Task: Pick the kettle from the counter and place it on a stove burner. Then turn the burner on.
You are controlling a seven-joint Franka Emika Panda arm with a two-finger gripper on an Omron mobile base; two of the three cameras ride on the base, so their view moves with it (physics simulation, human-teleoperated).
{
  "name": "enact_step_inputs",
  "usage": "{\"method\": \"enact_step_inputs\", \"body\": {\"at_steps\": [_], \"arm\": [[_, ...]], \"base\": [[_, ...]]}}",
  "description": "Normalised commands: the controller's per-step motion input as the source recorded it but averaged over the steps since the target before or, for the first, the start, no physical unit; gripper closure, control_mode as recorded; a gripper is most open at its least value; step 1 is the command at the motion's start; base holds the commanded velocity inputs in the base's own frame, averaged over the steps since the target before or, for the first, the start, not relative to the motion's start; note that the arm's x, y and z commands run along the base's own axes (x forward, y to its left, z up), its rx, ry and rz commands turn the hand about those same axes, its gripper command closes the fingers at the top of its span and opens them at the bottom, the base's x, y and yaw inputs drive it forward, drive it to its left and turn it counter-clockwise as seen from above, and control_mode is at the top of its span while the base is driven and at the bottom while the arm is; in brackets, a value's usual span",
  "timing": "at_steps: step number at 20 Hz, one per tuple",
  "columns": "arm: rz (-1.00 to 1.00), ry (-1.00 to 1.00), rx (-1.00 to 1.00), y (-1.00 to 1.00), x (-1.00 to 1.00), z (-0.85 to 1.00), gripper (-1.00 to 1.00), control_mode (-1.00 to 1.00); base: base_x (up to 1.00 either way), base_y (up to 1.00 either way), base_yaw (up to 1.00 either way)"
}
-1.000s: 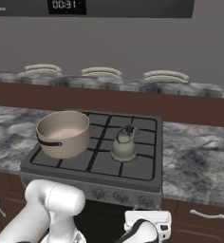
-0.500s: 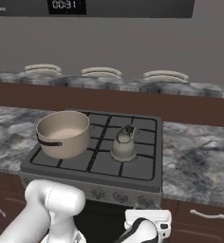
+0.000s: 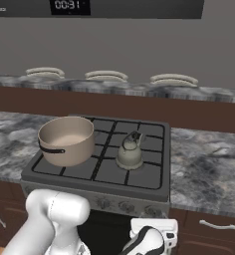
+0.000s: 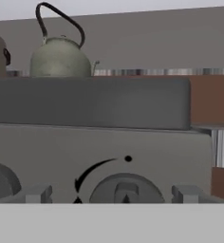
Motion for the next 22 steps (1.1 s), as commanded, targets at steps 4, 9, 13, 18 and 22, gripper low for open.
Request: {"method": "enact_step_inputs", "body": {"at_steps": [4, 9, 13, 18, 22], "arm": [[0.0, 0.0, 0.0, 0.0, 0.15, -0.2, -1.0, -1.0], [0.0, 0.0, 0.0, -0.02, 0.14, -0.2, -1.0, -1.0], [0.0, 0.0, 0.0, -0.07, 0.21, -0.12, -1.0, -1.0], [0.0, 0.0, 0.0, -0.16, 0.29, -0.1, -1.0, -1.0], [-0.01, 0.0, 0.0, -0.02, 0.15, -0.01, 1.0, -1.0]], "base": [[0.0, 0.0, 0.0], [0.0, 0.0, 0.0], [0.0, 0.0, 0.0], [0.0, 0.0, 0.0], [0.0, 0.0, 0.0]]}}
